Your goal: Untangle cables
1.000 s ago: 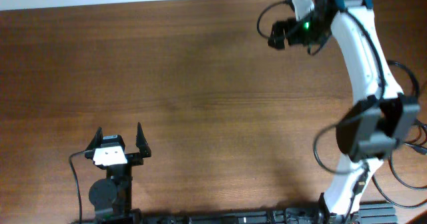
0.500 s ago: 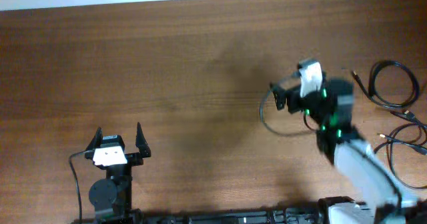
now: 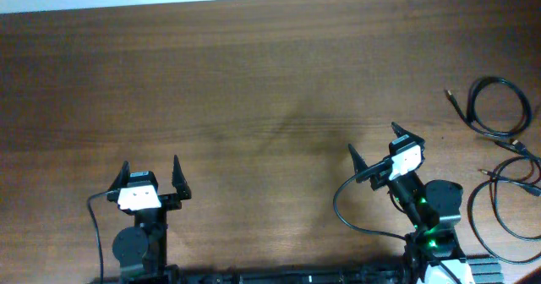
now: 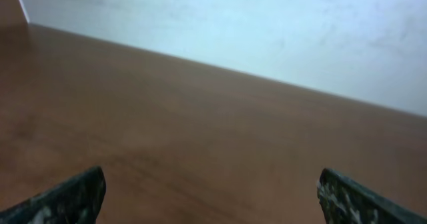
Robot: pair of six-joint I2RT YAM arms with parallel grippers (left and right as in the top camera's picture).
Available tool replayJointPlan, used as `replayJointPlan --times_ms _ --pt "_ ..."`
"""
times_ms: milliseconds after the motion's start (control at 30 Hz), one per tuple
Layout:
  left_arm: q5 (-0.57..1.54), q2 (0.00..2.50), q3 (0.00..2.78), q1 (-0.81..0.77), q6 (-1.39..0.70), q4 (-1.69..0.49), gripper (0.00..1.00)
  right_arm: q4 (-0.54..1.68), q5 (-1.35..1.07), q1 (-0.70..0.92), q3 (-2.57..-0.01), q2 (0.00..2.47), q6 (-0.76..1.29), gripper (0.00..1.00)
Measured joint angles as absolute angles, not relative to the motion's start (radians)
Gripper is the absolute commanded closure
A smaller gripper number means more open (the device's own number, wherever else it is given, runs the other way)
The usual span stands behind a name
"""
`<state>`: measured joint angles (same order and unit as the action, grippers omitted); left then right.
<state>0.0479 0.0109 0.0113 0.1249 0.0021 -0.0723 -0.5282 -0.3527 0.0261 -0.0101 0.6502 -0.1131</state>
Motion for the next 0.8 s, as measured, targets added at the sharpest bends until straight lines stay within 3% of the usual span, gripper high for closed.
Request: replayJointPlan --times_ms 433,800 --pt "0.048 0.010 0.011 0.125 0.002 -0.073 0.01 -0.056 -0.288 0.026 -0.010 0.212 -0.139 0.01" --pt "0.047 0.010 0.011 0.125 0.002 -0.073 0.01 0.049 -0.273 0.026 -0.010 0.015 -0.143 0.01"
